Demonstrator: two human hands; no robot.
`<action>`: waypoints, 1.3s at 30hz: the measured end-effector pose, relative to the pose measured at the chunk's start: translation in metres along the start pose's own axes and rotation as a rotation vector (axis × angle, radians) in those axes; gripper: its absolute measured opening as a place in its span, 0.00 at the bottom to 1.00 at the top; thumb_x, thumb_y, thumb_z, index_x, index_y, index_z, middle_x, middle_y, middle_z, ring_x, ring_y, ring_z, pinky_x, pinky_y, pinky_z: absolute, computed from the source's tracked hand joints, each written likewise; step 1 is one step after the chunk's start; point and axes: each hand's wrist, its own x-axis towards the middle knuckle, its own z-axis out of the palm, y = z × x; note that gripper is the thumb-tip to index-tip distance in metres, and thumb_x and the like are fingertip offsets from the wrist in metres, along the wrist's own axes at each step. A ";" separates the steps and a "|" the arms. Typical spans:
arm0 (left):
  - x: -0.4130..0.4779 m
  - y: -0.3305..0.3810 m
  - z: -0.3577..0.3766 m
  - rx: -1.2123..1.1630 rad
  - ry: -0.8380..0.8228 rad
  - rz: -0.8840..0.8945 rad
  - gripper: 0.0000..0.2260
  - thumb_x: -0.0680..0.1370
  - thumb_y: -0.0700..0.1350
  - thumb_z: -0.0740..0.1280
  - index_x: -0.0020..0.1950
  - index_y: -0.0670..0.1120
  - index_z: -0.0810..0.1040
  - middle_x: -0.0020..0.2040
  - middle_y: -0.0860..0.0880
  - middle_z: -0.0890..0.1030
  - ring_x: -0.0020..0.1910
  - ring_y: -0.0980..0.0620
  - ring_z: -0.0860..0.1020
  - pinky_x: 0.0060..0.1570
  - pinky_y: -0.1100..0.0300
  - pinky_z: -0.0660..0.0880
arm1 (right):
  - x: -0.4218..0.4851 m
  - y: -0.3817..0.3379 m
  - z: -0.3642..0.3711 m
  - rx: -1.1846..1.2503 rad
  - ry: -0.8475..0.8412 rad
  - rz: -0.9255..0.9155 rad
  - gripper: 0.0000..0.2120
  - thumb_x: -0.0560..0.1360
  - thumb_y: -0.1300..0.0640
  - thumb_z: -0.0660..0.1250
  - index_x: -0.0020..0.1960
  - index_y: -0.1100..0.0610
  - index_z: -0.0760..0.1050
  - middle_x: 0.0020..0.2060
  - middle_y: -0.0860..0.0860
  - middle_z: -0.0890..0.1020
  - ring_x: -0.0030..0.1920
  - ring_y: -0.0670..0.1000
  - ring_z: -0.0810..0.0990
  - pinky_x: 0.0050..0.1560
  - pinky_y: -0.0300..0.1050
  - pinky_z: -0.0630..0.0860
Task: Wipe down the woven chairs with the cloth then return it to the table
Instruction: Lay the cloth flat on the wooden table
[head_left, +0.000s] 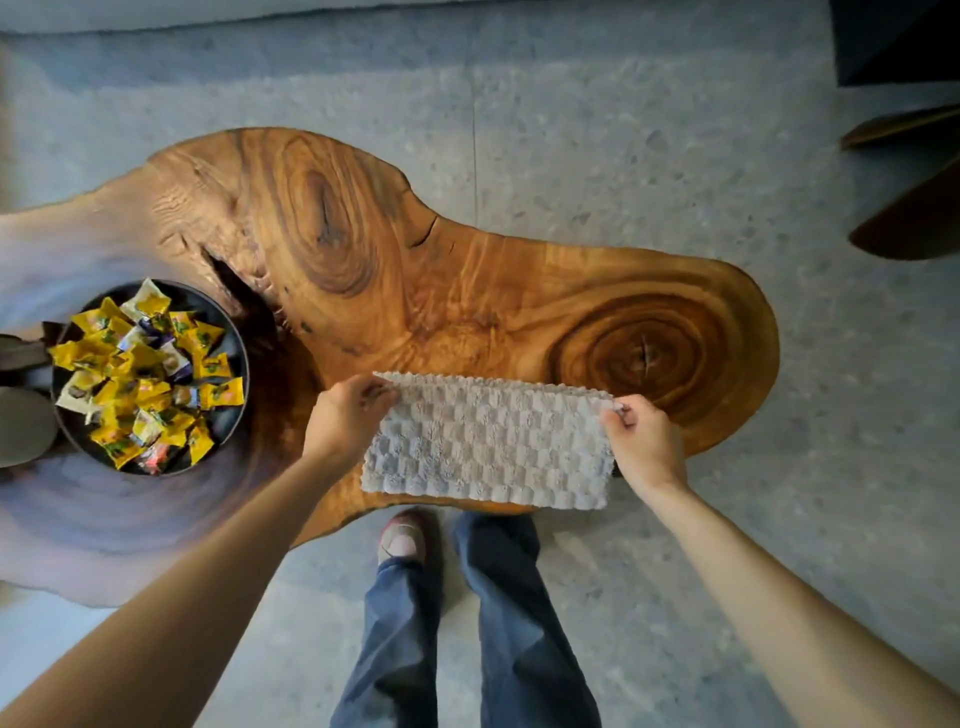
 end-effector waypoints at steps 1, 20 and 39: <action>0.003 -0.002 0.003 0.000 0.004 -0.013 0.09 0.77 0.47 0.68 0.51 0.43 0.82 0.46 0.46 0.83 0.42 0.52 0.76 0.40 0.62 0.66 | 0.004 0.000 0.003 0.009 0.013 0.007 0.09 0.78 0.56 0.63 0.51 0.60 0.78 0.44 0.56 0.83 0.44 0.57 0.77 0.38 0.44 0.65; -0.050 -0.021 0.027 -0.196 0.097 -0.012 0.18 0.75 0.39 0.69 0.64 0.48 0.75 0.55 0.44 0.72 0.50 0.47 0.75 0.53 0.59 0.71 | -0.039 -0.016 0.025 0.206 0.110 -0.023 0.09 0.74 0.53 0.70 0.46 0.52 0.71 0.34 0.46 0.76 0.38 0.51 0.78 0.39 0.52 0.75; -0.055 -0.049 0.001 -0.507 -0.078 -0.118 0.16 0.80 0.35 0.59 0.68 0.43 0.72 0.59 0.46 0.78 0.60 0.51 0.76 0.57 0.64 0.73 | -0.078 -0.125 0.135 0.058 -0.235 -0.291 0.07 0.77 0.54 0.65 0.55 0.51 0.77 0.48 0.48 0.82 0.48 0.48 0.80 0.45 0.41 0.75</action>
